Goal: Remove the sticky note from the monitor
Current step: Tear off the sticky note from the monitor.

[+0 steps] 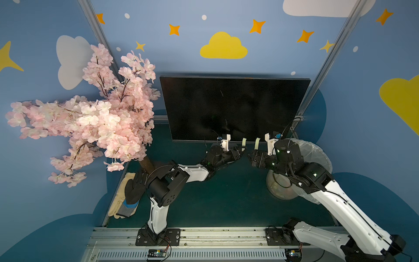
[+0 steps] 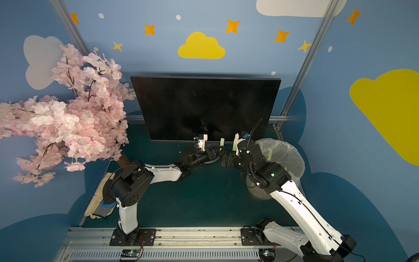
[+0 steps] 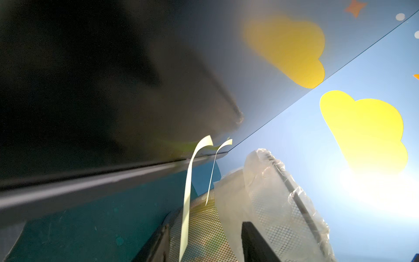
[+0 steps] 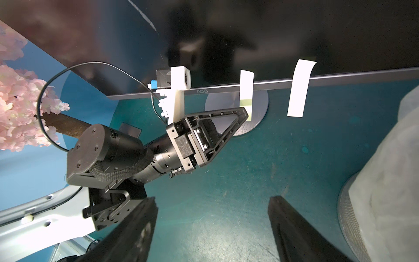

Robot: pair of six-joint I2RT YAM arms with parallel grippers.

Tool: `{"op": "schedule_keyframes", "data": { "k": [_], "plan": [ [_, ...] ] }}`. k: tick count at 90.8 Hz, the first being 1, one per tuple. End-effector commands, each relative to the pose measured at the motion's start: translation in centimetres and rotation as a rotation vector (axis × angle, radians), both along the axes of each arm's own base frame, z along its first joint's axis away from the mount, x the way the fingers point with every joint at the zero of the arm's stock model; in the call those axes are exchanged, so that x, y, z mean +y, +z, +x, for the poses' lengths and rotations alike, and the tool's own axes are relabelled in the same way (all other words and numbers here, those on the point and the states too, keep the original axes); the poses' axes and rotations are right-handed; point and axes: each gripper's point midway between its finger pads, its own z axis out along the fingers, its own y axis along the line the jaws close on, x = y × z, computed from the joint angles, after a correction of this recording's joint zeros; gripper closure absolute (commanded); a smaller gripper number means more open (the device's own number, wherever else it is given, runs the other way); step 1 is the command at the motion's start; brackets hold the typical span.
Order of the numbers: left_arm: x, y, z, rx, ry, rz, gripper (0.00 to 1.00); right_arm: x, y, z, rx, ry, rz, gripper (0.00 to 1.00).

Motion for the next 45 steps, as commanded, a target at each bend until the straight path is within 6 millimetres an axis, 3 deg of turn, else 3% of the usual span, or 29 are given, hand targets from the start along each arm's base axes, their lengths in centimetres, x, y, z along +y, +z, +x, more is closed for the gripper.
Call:
{"op": "schedule_keyframes", "data": {
  "k": [1, 45],
  "plan": [
    [0.63, -0.65, 1.51, 0.015, 0.048, -0.01, 0.51, -0.49, 0.15, -0.24, -0.018, -0.007, -0.012, 0.18],
    [0.39, -1.14, 1.28, 0.032, 0.037, -0.018, 0.66, -1.01, 0.33, -0.3, -0.027, -0.022, -0.017, 0.17]
  ]
}}
